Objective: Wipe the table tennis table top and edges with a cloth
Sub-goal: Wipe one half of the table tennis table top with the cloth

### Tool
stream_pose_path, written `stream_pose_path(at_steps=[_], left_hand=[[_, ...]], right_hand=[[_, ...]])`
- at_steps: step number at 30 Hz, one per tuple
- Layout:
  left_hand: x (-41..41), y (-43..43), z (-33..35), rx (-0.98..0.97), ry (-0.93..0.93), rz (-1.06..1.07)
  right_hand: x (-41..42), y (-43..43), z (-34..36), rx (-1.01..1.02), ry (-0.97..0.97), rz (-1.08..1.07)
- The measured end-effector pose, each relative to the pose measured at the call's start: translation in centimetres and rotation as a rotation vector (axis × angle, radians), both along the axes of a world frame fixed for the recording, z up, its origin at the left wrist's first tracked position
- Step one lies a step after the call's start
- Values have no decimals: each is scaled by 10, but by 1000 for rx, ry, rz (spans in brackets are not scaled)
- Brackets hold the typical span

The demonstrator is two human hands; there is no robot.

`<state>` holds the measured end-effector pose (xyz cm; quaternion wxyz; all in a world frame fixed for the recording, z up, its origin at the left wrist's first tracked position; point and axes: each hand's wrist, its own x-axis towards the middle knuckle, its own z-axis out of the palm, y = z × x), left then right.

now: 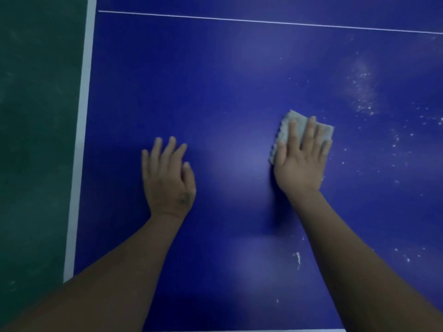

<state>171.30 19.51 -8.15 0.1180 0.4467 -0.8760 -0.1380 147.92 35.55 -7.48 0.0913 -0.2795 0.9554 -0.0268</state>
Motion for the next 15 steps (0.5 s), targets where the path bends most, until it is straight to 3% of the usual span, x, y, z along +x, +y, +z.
stream_pose_path(at_steps=[4,9,15], left_hand=[[-58,21,-2,18,-123,-7],[-62,24,-11,-26,-227,29],[-64,27,-12,-1,-223,32]], right_hand=[[7,-83,-2,-98,49,213],[-40,-129,-11,-172,61,347],[-133,-58,-12,-108,44,46]])
